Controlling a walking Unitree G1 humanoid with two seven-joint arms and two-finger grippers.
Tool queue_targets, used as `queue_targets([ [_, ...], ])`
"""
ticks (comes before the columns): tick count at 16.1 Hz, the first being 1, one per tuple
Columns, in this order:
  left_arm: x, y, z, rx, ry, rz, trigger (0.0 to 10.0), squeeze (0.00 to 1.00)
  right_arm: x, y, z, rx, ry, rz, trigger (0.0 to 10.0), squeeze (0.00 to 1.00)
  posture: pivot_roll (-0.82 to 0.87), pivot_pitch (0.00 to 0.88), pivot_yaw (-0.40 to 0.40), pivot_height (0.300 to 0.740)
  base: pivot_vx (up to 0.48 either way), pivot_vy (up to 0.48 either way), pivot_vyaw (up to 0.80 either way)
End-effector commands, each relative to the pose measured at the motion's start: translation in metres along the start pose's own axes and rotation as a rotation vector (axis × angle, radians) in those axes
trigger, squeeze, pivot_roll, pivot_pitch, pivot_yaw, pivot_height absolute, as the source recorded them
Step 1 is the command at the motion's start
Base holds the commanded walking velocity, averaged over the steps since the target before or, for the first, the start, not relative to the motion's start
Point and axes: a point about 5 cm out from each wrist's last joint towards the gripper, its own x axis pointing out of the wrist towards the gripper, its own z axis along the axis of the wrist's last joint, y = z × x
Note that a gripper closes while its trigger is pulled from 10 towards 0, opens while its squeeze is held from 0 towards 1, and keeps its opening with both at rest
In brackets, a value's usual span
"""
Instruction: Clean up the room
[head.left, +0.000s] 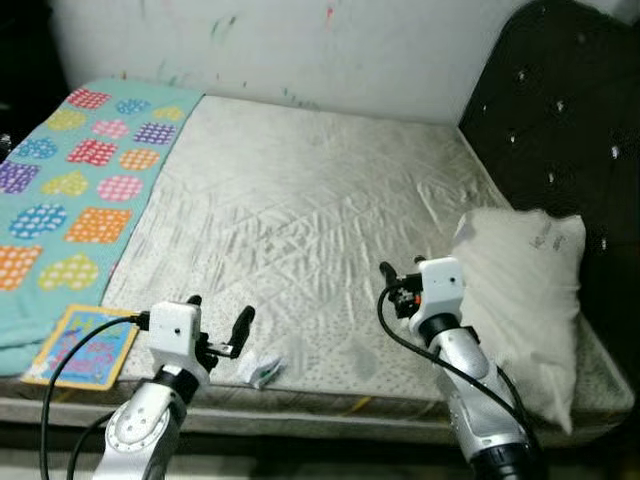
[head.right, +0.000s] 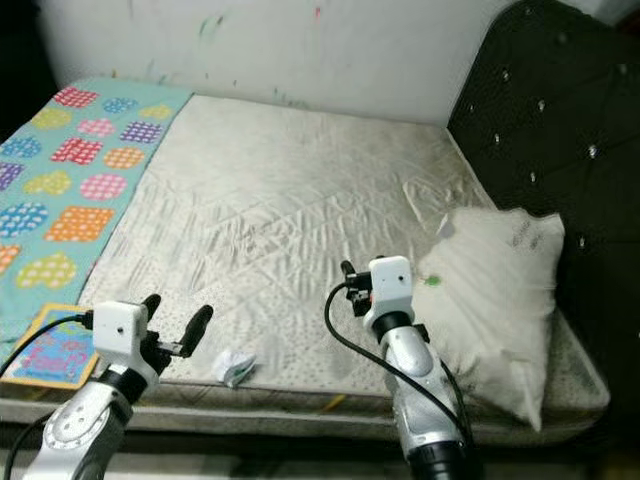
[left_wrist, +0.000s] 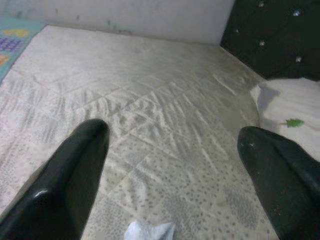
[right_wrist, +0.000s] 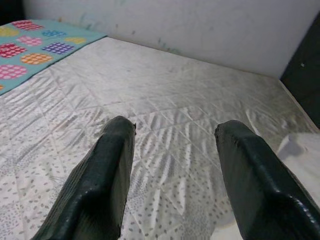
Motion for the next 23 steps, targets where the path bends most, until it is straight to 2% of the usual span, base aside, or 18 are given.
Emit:
queue_targets([
  [1, 0.0, -0.004, 0.002, 0.004, -0.003, -0.022, 10.0, 0.0, 0.0, -0.004, 0.001, 0.003, 0.0, -0.009, 10.0, 0.0, 0.02, 0.052, -0.12, 0.74, 0.0, 0.48, 0.0],
  [4, 0.0, -0.003, 0.002, 0.003, -0.005, -0.016, 10.0, 0.0, 0.0, -0.004, 0.001, 0.003, 0.001, -0.013, 10.0, 0.0, 0.02, 0.061, -0.119, 0.74, 0.0, 0.454, 0.0],
  [12, 0.002, -0.002, 0.008, -0.01, -0.035, -0.033, 10.0, 0.0, 0.003, -0.004, 0.003, 0.002, 0.004, -0.019, 10.0, 0.0, 0.01, 0.081, -0.116, 0.74, 0.0, 0.0, 0.0],
  [20, 0.004, -0.004, 0.015, -0.004, -0.059, -0.039, 10.0, 0.0, 0.005, -0.002, 0.008, -0.006, -0.014, -0.002, 10.0, 0.0, 0.0, 0.116, -0.117, 0.74, 0.319, 0.0, 0.0],
  [23, 0.005, -0.003, 0.013, 0.001, -0.035, -0.029, 10.0, 0.0, 0.006, -0.002, 0.008, -0.007, -0.01, -0.001, 10.0, 0.0, 0.0, 0.115, -0.119, 0.74, 0.257, 0.0, 0.0],
])
